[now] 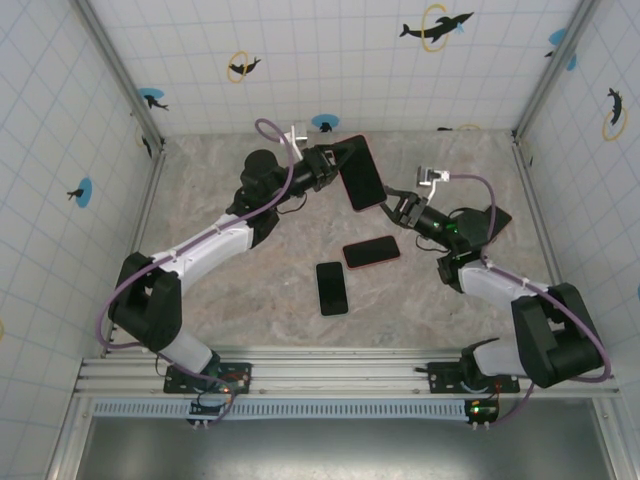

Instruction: Take the phone out of the phone case

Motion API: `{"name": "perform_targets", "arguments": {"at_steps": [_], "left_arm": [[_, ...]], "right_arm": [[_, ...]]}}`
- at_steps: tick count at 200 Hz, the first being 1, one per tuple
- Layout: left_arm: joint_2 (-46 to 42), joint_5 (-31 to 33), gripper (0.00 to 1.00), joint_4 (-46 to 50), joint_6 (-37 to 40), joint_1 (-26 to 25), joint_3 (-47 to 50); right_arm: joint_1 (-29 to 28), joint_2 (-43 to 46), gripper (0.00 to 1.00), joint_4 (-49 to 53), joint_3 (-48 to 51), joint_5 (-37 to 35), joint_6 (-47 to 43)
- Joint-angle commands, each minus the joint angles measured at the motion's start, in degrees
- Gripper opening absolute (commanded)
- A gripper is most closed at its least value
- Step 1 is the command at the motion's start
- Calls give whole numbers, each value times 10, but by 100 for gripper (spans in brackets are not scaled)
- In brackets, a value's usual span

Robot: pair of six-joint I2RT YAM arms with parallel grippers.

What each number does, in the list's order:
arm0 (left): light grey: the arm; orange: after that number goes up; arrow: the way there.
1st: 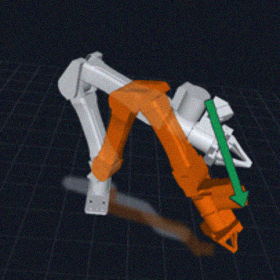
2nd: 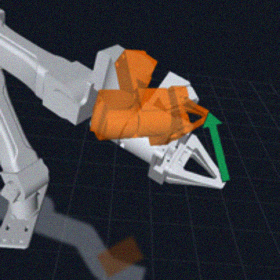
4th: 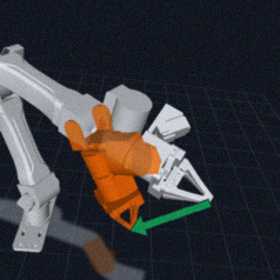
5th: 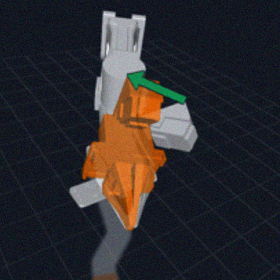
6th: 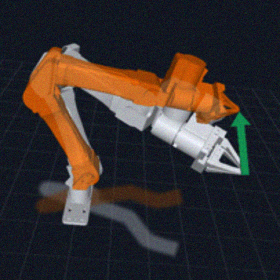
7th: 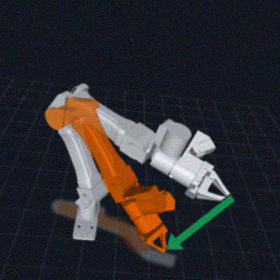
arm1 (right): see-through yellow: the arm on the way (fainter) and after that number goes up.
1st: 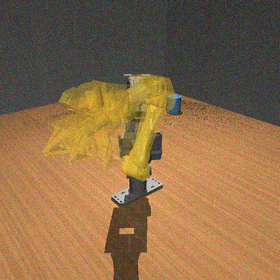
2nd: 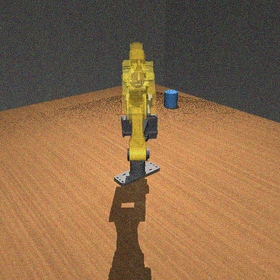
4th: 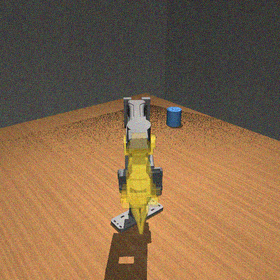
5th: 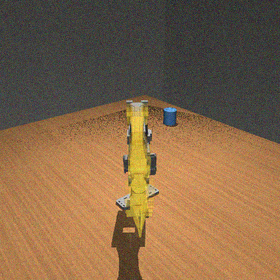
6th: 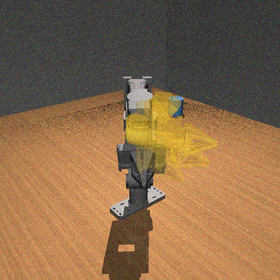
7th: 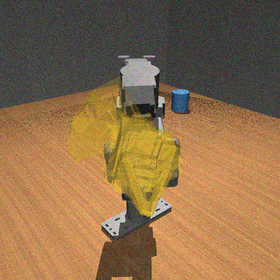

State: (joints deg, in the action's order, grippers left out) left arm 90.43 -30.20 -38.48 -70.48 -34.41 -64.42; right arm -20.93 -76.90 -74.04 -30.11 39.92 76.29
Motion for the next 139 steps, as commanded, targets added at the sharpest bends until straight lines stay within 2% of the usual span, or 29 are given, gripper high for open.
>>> {"name": "perform_targets", "arguments": {"at_steps": [1,34,58,111,139], "left_arm": [[6,7,44,5,10,4,-1],[15,5,54,29,15,4,-16],[18,7,68,58,22,4,-22],[8,30,77,125,44,3,-23],[-20,57,78,150,39,3,2]], "right_arm": [[-4,0,1,-71,4,-17,18],[-3,0,0,-72,8,-32,25],[-4,-2,0,-75,10,-45,31],[-3,-13,0,-82,7,-65,25],[-3,-19,0,-77,5,-90,12]]}}
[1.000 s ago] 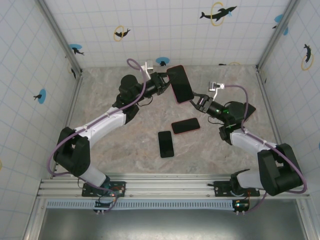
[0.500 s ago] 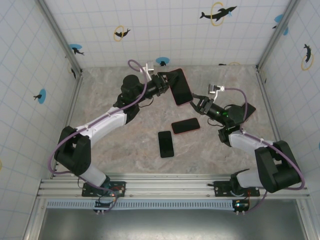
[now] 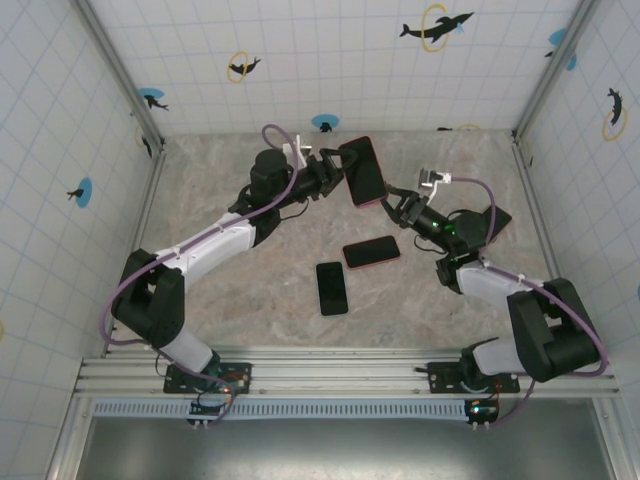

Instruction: Take the phone out of the phone case

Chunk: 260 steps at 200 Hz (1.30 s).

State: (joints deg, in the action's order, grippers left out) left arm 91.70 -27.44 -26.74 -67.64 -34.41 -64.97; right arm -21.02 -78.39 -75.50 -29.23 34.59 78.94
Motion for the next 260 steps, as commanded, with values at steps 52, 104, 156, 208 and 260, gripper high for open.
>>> {"name": "perform_targets", "arguments": {"at_steps": [52,104,156,208,260], "left_arm": [[-116,153,78,30,-61,-44,114],[-145,262,74,27,-112,-123,121],[-117,309,66,-10,-139,-166,95],[-78,320,64,-51,-164,-201,50],[-53,307,63,-81,-182,-208,51]], "right_arm": [[-4,-21,0,-58,-11,-87,-43],[-14,-33,0,-58,-6,-150,-70],[-31,-30,0,-60,8,-188,-84],[-37,-26,0,-71,20,-201,-91],[-38,-23,0,-81,19,-203,-86]]}}
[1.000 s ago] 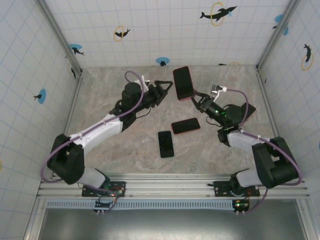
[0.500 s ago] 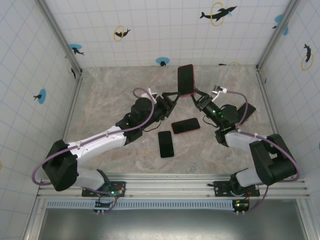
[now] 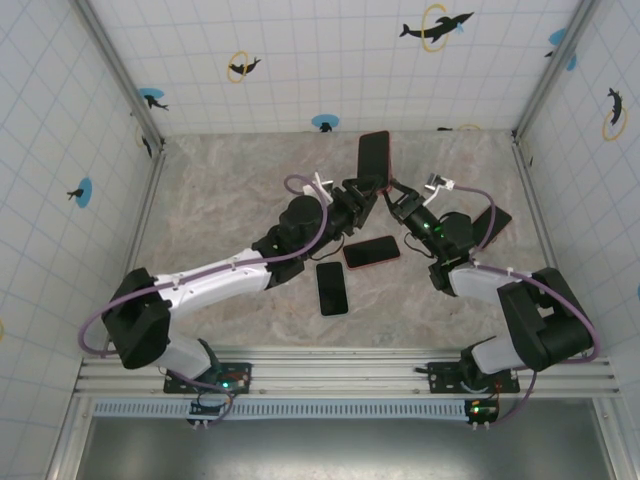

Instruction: Take the phone out of the phone case

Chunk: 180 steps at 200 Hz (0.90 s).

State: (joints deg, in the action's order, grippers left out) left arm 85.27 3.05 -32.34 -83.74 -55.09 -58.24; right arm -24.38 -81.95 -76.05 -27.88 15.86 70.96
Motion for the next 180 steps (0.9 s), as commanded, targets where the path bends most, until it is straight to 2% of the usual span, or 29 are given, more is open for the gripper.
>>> {"name": "perform_targets", "arguments": {"at_steps": [1,95,180], "left_arm": [[12,2,63,-25,-21,-1,-16],[32,19,60,-63,-24,7,-8],[53,-11,59,-75,-48,5,1]], "right_arm": [[-4,13,0,-76,6,-16,-7],[-4,24,0,-93,15,-12,-4],[-3,29,0,-87,19,-22,-9]]}}
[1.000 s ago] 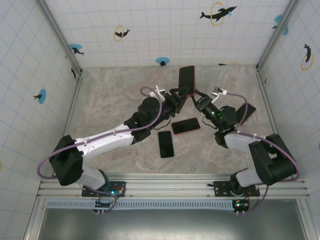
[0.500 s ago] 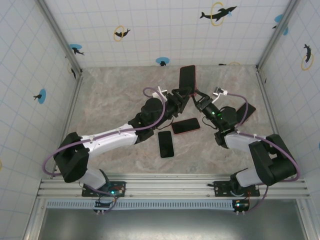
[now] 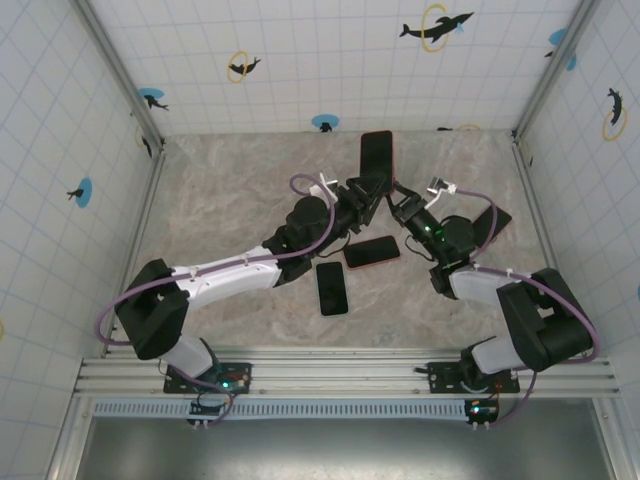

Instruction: Take the phone out of the phone case

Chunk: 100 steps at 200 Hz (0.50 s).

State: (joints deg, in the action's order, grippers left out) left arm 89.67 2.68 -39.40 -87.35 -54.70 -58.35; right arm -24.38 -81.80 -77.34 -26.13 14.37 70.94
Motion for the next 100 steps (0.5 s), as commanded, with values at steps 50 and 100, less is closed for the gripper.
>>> {"name": "perform_targets", "arguments": {"at_steps": [50,100], "left_arm": [[-19,0,59,33,0,-3,9],[-17,-1,59,27,-4,-8,13]], "right_arm": [[2,30,0,-68,8,-8,-16],[3,28,0,-71,8,-6,-13]]}}
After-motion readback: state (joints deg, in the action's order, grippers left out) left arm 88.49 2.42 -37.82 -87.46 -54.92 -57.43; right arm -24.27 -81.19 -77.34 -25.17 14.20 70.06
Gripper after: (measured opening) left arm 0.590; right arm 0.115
